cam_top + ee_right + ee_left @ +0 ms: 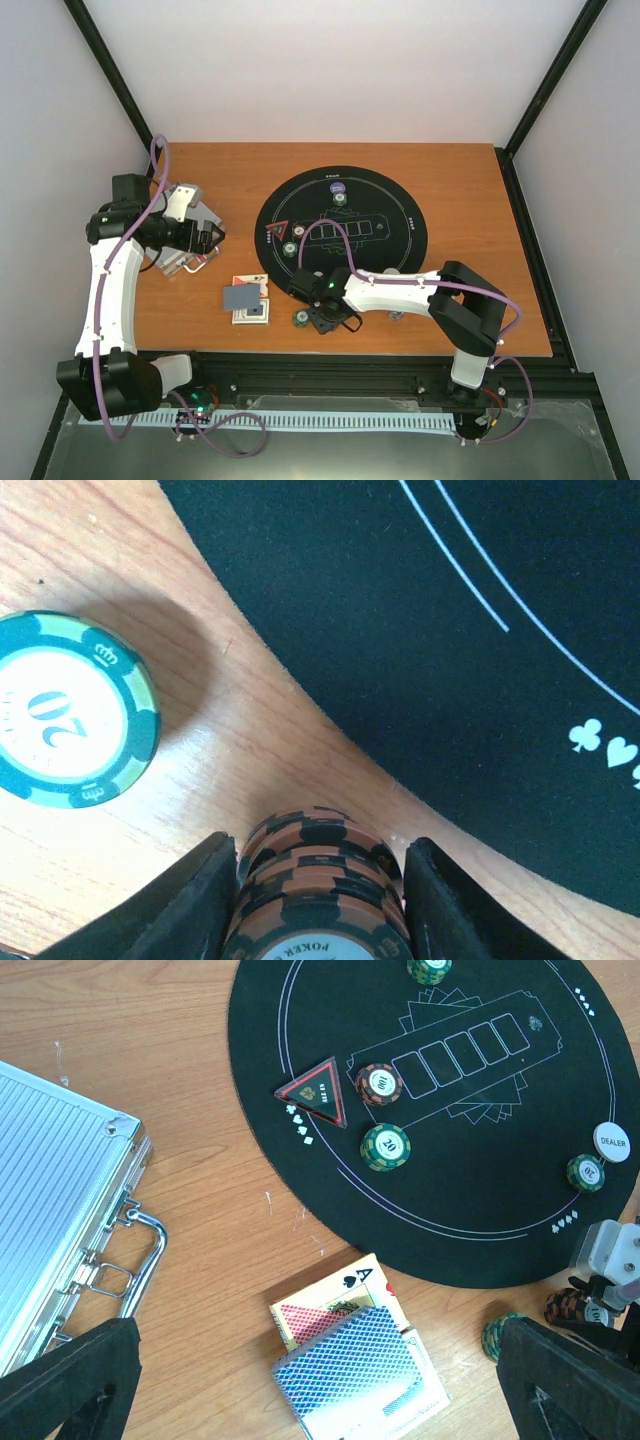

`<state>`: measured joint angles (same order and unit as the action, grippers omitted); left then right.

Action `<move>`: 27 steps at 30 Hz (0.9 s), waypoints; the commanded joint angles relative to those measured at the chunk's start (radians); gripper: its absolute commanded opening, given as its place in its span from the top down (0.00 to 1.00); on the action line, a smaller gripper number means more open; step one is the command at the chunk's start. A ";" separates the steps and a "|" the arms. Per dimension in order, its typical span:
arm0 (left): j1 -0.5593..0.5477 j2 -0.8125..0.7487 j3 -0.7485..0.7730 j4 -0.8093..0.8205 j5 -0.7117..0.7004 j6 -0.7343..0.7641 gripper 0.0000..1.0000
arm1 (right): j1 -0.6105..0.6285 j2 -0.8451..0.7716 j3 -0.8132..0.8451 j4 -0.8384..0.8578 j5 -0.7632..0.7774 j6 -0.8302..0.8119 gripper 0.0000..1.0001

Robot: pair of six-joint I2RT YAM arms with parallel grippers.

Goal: Distribute texas hold em gaming equipment

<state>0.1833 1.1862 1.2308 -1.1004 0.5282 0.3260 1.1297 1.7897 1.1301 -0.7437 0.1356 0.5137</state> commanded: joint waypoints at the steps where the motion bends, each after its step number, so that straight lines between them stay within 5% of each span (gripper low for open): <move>1: 0.007 -0.005 0.001 -0.006 0.015 0.015 0.00 | 0.010 0.008 -0.006 0.009 0.002 -0.003 0.52; 9: 0.008 -0.005 -0.001 -0.004 0.018 0.014 0.00 | 0.010 -0.015 -0.009 -0.003 0.006 -0.004 0.50; 27: 0.008 -0.007 -0.005 -0.005 0.021 0.015 0.00 | 0.010 -0.045 0.034 -0.046 0.025 -0.010 0.66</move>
<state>0.1833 1.1862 1.2205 -1.1000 0.5285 0.3260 1.1301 1.7817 1.1313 -0.7658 0.1425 0.5087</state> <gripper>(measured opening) 0.999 0.421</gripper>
